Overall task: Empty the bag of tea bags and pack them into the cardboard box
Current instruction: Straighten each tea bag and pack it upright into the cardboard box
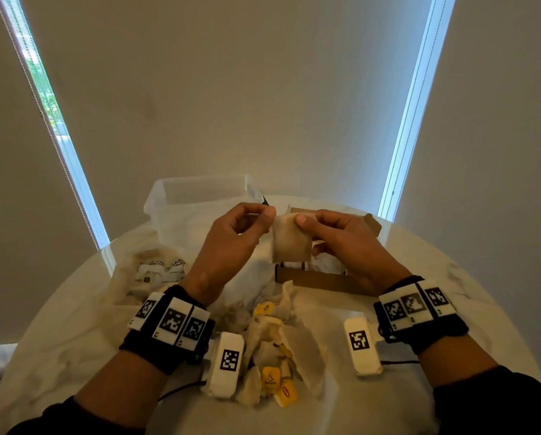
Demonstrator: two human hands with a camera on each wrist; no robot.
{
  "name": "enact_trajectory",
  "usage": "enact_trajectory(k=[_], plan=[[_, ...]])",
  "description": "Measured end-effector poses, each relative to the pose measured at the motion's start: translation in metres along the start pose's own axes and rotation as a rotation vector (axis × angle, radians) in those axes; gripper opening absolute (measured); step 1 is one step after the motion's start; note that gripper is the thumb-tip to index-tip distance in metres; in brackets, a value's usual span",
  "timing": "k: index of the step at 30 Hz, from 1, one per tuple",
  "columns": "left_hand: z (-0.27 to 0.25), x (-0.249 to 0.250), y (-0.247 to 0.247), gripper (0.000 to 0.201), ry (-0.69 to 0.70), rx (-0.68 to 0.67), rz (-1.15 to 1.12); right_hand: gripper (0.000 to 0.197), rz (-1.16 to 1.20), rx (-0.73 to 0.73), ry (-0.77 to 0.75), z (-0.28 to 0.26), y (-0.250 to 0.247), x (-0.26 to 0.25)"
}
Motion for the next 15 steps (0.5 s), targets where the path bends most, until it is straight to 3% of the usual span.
enact_trajectory(k=[2,5,12,15], plan=[[-0.002,-0.005,0.007,0.038,-0.036,-0.059,0.015,0.023,0.021,0.013,-0.007,0.000,-0.001,-0.001],[-0.002,-0.008,0.009,0.026,-0.016,-0.077,0.069,0.024,0.031,0.022,0.002,0.001,-0.004,-0.001],[-0.002,-0.009,0.009,0.021,-0.009,-0.085,0.046,0.018,-0.334,-0.123,-0.051,-0.002,0.009,-0.009],[-0.005,-0.014,0.014,0.023,-0.055,-0.138,0.062,0.020,-0.342,0.021,-0.031,0.006,-0.033,-0.019]])
Point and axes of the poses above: each hand's wrist, its own z-axis towards the middle knuckle, its own y-axis out of the palm, x = y × z, the point moved 10 cm from there along z, towards the middle knuckle, and after that the axes turned 1 degree about x, right-handed, at the moved point
